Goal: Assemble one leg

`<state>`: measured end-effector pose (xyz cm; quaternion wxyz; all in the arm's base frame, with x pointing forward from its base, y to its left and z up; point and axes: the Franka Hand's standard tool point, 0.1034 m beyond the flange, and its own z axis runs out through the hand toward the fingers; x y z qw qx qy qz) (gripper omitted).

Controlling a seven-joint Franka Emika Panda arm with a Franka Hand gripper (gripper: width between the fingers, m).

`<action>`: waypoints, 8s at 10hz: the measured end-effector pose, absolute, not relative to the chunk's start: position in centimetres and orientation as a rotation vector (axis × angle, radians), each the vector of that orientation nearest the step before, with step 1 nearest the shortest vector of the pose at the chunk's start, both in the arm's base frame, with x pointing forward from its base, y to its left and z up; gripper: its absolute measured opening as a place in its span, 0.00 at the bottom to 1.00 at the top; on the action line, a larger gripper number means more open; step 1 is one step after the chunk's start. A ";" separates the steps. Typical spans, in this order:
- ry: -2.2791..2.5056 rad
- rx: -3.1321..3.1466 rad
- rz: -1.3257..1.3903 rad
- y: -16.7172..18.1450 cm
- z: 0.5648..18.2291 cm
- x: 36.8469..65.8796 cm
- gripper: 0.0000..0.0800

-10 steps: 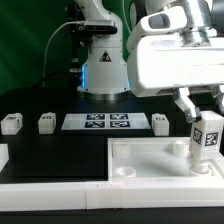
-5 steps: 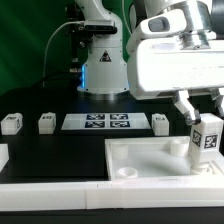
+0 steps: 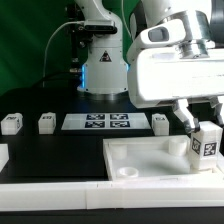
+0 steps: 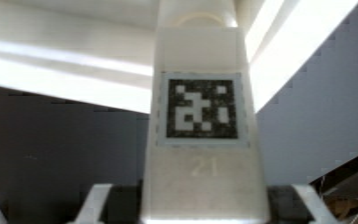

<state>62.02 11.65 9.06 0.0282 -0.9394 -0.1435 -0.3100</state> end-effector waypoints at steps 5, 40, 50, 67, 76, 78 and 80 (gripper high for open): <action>-0.445 -2.903 -0.941 11.6 9.0 62.0 0.37; -0.434 -3.014 0.305 12.0 8.3 60.5 0.81; -0.372 -3.034 -0.234 10.5 7.5 61.9 0.64; 1.427 -2.596 -0.127 11.6 7.6 62.0 0.37; 0.685 -2.905 -0.189 11.5 7.4 62.0 0.81; 0.387 -2.981 -0.213 11.9 7.4 61.9 0.81; 0.055 -3.038 -0.235 12.0 7.3 61.9 0.81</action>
Offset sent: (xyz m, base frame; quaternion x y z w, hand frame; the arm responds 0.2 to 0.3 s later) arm -0.0036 -0.0030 0.0034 -0.0022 -0.0060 -0.0056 1.0000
